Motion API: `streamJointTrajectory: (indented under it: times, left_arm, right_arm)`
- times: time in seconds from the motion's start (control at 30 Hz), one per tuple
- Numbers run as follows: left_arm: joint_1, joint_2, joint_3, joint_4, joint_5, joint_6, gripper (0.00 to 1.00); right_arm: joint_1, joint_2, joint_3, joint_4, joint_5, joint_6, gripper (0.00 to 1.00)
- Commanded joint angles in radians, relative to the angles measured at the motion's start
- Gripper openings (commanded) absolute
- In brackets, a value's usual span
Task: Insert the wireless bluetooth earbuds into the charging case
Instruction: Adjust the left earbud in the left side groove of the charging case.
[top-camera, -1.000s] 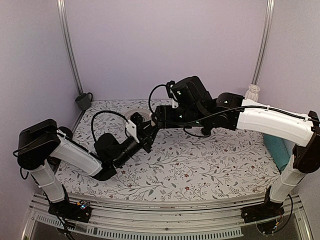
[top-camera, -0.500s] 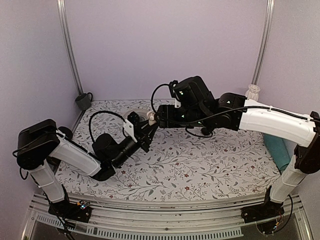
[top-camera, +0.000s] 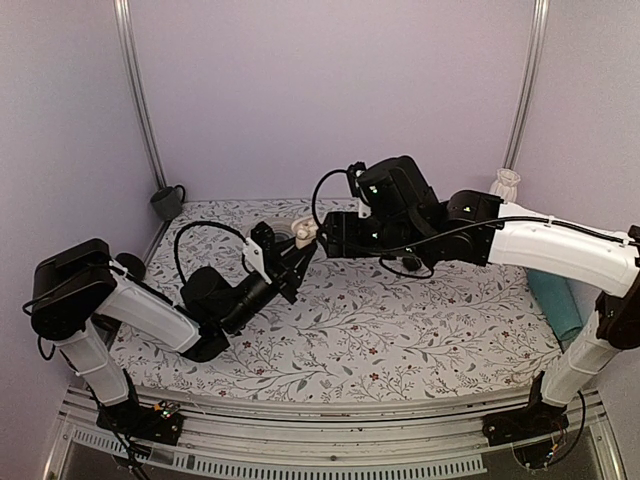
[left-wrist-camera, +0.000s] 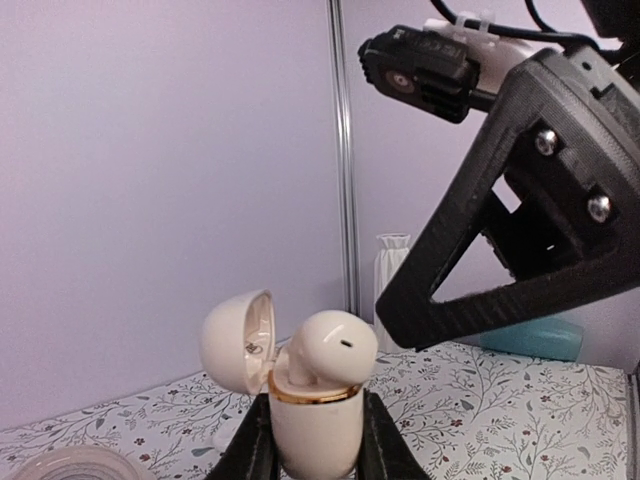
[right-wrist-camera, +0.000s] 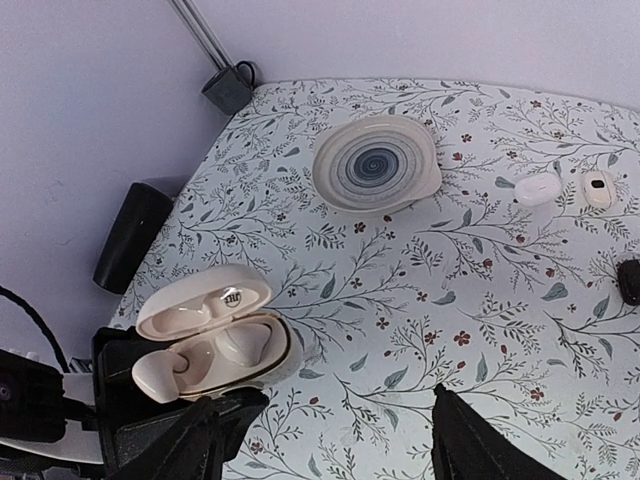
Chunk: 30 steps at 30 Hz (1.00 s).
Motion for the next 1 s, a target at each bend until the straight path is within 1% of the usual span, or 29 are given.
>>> streamJointTrajectory:
  times: [0.0,0.23,0.5,0.77,0.97]
  left_arm:
    - [0.007,-0.020,0.004,0.020,0.008,-0.005,0.00]
    - [0.009,-0.016,0.009,0.011,0.016,-0.020,0.00]
    - [0.013,-0.019,0.009,0.010,0.026,-0.028,0.00]
    - [0.013,-0.026,0.004,0.013,0.031,-0.031,0.00]
    - [0.013,-0.029,0.003,0.016,0.040,-0.030,0.00]
  right_arm:
    - [0.007,-0.059,-0.030,0.066,0.014,-0.017,0.72]
    - [0.038,-0.055,-0.037,0.134,-0.017,-0.085,0.76]
    - [0.043,-0.020,-0.015,0.137,-0.057,-0.110,0.81]
    - [0.042,0.015,0.012,0.099,-0.053,-0.102,0.81]
    - [0.023,0.008,-0.003,0.097,-0.061,-0.073,0.81]
